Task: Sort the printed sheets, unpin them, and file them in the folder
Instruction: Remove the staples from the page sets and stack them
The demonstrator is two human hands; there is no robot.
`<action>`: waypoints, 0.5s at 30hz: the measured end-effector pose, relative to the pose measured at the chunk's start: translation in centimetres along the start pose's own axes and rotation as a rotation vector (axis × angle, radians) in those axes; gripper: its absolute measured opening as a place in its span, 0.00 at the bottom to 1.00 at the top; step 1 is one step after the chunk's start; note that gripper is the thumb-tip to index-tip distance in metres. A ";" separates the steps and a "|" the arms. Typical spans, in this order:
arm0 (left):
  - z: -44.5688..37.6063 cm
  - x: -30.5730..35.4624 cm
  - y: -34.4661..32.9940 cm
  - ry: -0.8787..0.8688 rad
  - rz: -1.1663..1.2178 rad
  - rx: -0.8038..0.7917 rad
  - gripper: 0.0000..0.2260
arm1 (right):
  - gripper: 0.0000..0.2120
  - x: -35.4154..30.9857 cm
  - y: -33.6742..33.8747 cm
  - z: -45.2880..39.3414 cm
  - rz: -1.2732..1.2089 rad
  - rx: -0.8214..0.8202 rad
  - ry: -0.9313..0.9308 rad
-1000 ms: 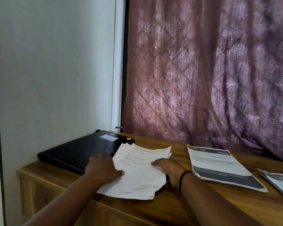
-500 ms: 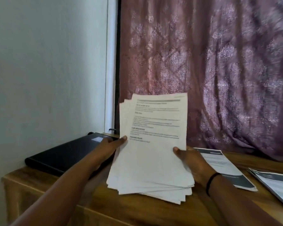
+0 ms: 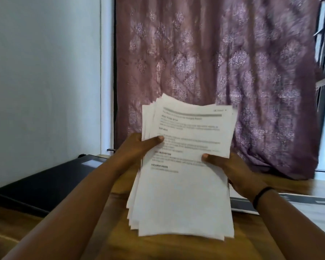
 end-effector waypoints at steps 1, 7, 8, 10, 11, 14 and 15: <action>0.0 -0.1 -0.3 -0.002 0.049 0.007 0.06 | 0.28 0.1 -0.1 0.0 -0.015 -0.026 -0.001; -0.9 1.6 -2.0 -0.071 0.540 0.031 0.16 | 0.18 -4.8 -0.2 0.5 -0.045 0.075 0.240; -1.1 2.9 -2.1 -0.125 0.571 0.026 0.18 | 0.16 -6.3 0.1 0.4 -0.040 0.091 0.293; -1.4 5.5 -2.4 -0.201 0.563 0.000 0.17 | 0.16 -8.4 0.9 -0.2 -0.063 0.075 0.341; -1.4 6.4 -2.6 -0.216 0.538 -0.031 0.14 | 0.20 -8.6 1.0 -0.6 -0.096 0.025 0.321; -1.8 6.4 -3.1 -0.188 0.473 -0.118 0.14 | 0.31 -6.4 1.0 -1.3 -0.159 -0.138 0.187; -2.0 5.5 -3.2 -0.157 0.465 -0.127 0.15 | 0.32 -5.4 1.2 -1.2 -0.143 -0.147 0.149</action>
Point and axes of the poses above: each hand's wrist, its own z-axis away from the middle knuckle, its own y-axis out of the back of the hand, x = y × z, the point moved 9 cm from there along -z, towards the middle knuckle, and after that the axes turned 6 degrees about -x, right-handed, at the moved point
